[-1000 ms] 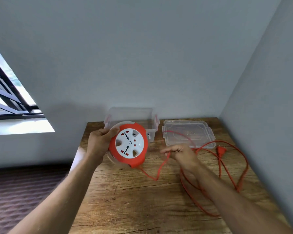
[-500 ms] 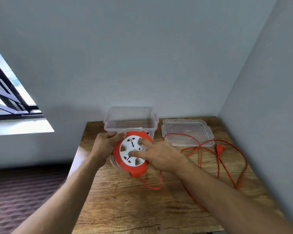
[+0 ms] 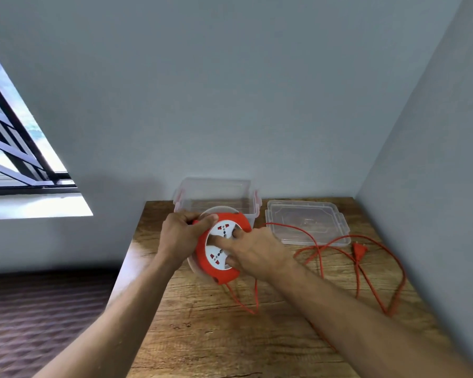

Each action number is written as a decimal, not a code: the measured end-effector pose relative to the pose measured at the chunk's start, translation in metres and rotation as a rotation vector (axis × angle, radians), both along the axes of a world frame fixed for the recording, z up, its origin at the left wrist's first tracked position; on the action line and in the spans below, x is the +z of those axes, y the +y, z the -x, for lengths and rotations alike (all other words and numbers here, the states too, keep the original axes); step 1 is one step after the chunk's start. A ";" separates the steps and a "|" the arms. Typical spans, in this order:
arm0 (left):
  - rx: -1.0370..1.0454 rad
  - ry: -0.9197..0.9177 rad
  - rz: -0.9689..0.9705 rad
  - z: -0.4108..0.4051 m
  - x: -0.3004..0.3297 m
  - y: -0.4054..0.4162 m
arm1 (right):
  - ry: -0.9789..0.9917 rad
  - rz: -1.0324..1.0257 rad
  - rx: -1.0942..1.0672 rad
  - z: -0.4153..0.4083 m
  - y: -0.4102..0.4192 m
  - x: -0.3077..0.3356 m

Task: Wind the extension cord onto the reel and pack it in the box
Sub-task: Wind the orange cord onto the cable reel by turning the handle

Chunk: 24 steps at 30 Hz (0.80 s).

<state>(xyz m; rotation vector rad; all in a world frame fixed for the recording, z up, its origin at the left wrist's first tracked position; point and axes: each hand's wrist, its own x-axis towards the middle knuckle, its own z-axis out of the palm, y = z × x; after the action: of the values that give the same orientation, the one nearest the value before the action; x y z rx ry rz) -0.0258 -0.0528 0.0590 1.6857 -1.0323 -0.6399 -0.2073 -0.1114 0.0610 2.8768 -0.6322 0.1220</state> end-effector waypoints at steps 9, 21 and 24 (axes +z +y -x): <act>0.158 -0.130 0.260 0.036 -0.006 0.000 | -1.250 -1.596 -1.077 -0.034 0.029 0.004; 0.034 0.175 0.024 0.006 0.005 -0.014 | -0.193 -0.120 0.015 0.032 -0.011 0.010; -0.132 0.103 -0.158 -0.003 0.019 -0.018 | 0.047 0.031 0.193 0.035 -0.018 0.014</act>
<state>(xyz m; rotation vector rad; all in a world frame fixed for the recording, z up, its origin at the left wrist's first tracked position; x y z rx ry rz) -0.0225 -0.0705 0.0782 1.7098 -1.0478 -0.9056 -0.2421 -0.1296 0.0754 2.8953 -0.3401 0.0910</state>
